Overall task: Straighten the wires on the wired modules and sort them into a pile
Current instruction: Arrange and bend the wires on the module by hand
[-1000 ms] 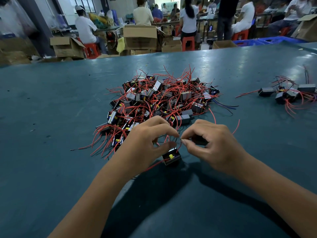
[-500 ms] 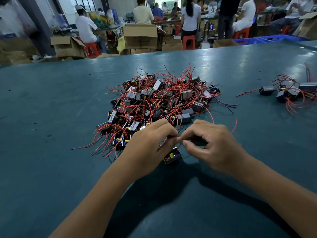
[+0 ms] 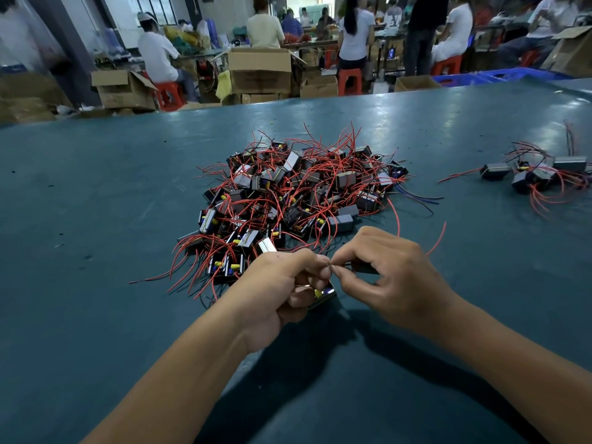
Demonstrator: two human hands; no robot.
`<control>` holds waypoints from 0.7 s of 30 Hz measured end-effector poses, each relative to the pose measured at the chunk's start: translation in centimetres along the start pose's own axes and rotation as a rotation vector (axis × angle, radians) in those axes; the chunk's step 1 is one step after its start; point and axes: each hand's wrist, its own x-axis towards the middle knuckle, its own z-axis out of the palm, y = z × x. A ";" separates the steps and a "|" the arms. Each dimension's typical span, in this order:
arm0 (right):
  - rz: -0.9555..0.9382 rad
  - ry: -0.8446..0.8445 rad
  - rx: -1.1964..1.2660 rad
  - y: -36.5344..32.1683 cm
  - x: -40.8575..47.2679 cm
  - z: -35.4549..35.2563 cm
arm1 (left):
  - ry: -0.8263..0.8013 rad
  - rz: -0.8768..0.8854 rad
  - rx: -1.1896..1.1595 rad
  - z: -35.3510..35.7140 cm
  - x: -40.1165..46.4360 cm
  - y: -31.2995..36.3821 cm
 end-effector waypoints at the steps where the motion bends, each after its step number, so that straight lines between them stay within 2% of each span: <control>1: 0.002 -0.001 0.004 0.0 0.0 0.0 | 0.030 0.030 0.055 0.0 0.0 0.0; 3: 0.032 0.005 0.032 0.1 0.0 0.0 | 0.162 0.237 0.351 -0.4 0.1 -0.2; 5: 0.074 0.017 0.062 0.3 0.0 -0.2 | 0.306 0.568 0.688 -0.9 0.3 -0.2; 8: 0.105 0.030 0.099 0.4 0.1 -0.4 | 0.299 0.896 0.914 -1.7 0.3 0.4; 12: 0.109 0.021 0.122 0.4 0.1 -0.4 | 0.275 0.994 1.152 -2.1 0.3 0.4; 18: 0.089 0.000 0.111 0.5 0.0 -0.2 | 0.335 1.189 1.341 -2.1 0.2 0.6; 21: 0.087 -0.001 0.114 0.5 0.1 -0.2 | 0.314 1.222 1.388 -2.1 0.3 0.5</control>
